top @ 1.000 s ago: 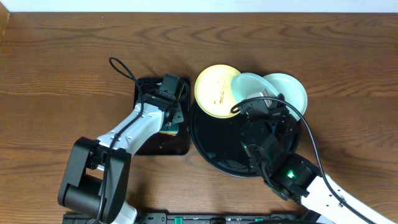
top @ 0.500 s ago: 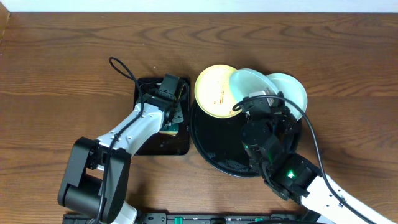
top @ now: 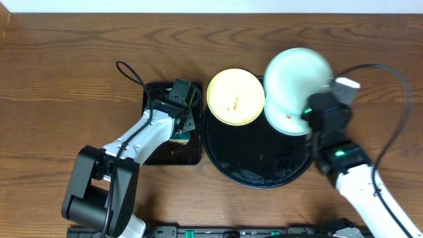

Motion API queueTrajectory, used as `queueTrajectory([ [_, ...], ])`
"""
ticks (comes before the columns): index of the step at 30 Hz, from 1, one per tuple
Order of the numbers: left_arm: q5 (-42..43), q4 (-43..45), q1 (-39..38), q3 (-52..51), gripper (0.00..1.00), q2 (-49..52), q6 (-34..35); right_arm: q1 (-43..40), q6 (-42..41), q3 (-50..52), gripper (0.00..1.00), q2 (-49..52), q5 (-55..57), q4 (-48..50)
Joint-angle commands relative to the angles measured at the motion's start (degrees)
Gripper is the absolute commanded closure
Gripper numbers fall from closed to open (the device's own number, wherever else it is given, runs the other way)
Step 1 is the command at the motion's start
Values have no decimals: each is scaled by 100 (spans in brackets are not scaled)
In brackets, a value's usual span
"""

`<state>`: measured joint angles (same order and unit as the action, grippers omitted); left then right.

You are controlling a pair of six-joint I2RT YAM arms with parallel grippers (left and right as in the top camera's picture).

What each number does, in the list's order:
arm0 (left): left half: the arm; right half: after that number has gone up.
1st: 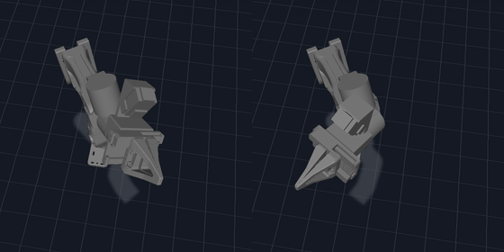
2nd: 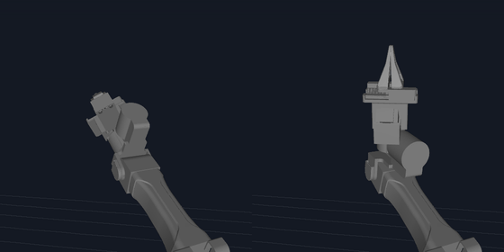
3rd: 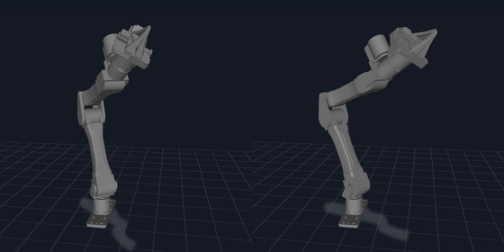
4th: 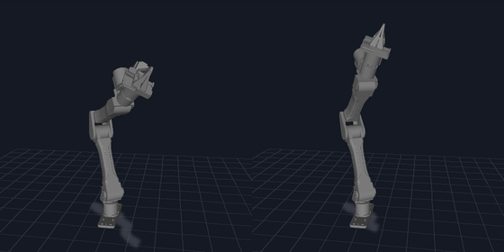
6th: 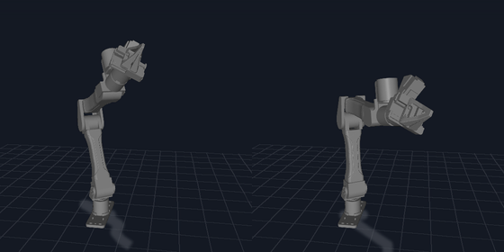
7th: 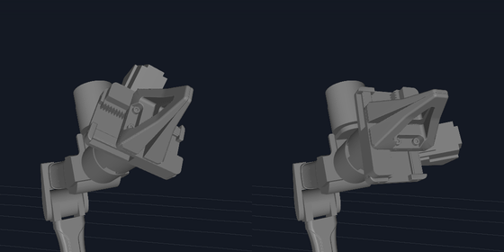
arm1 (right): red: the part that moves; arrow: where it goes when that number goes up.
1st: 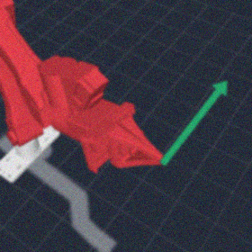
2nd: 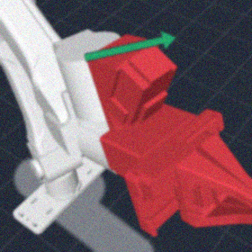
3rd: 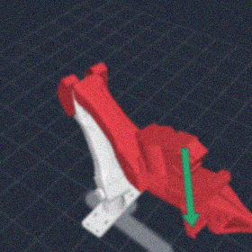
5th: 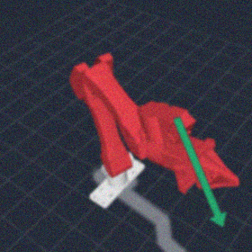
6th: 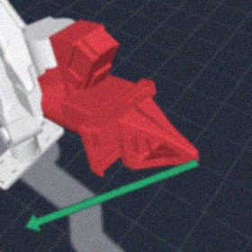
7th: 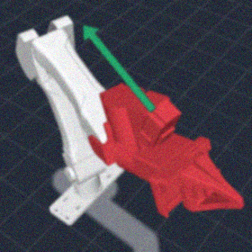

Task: Clean dirty plates on tray and stack at the side
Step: 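Lift the cleaned pale green plate with the right gripper and move it right, then set the plate down on the table right of the black tray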

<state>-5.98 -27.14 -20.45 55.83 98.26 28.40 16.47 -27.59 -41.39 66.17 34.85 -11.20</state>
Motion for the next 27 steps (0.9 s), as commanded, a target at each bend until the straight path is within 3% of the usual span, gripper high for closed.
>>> queueTrajectory([
  [1,-72,-68,17,-48,93,142,-72,-1021,-1349,15,99,-4,-1161,-144],
  [5,-72,-66,17,-48,93,142,-72,-2288,-1532,15,99,90,-2179,-308],
  [12,-72,-66,17,-48,93,142,-72,-3751,-1779,15,99,588,-2376,-780],
  [18,-72,-66,17,-48,93,142,-72,-4365,-1781,15,99,1141,-2551,-656],
  [27,-72,-63,17,-48,93,142,-72,-4465,-1569,15,99,2065,-2835,-352],
])
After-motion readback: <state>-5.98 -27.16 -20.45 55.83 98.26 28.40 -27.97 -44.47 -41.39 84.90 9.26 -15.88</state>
